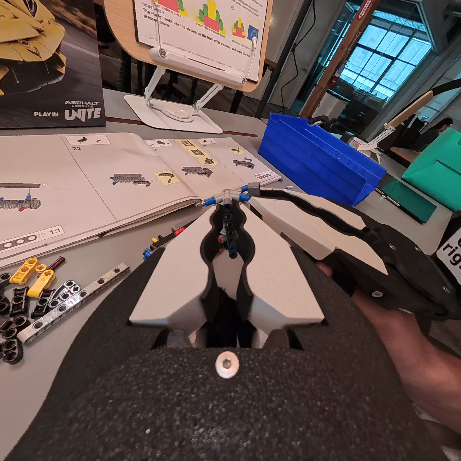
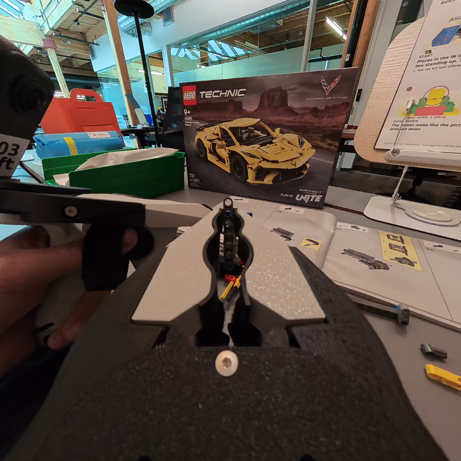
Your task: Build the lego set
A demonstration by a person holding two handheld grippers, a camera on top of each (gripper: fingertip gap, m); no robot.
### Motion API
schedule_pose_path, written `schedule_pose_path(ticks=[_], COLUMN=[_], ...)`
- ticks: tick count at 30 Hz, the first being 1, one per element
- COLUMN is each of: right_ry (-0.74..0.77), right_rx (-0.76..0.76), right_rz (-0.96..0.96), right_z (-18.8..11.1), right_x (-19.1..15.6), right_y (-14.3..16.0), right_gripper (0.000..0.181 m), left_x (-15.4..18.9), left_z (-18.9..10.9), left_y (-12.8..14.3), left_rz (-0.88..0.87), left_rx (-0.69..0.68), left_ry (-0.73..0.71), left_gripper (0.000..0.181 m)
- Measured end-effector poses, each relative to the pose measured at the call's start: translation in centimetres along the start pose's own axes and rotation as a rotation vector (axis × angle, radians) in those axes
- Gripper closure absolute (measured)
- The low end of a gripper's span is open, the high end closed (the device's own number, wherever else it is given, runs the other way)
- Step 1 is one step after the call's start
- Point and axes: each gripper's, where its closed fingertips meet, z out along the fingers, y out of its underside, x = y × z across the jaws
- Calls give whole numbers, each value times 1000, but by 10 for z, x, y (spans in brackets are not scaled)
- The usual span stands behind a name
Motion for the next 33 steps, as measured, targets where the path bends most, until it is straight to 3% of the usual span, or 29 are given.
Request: schedule_pose_path(ticks=[7,16,25,29,33], right_ry=[1,19,-35,-70,-156], right_rx=[76,162,129,95,153], right_rz=[14,26,155,174,170], right_z=[-4,-11,-7,-2,-11], right_x=[1,4,8,4,6], right_y=[-11,-23,-15,-12,-29], right_gripper=[175,174,174,171,157], left_x=[8,20,18,9,-10], left_z=[-3,-3,0,0,-2], left_y=[-10,-17,-14,-13,-18], left_rz=[135,113,151,87,-82], left_rx=[8,60,40,28,45], left_ry=[-68,-104,-116,-81,-7], left_gripper=[174,175,174,174,174])
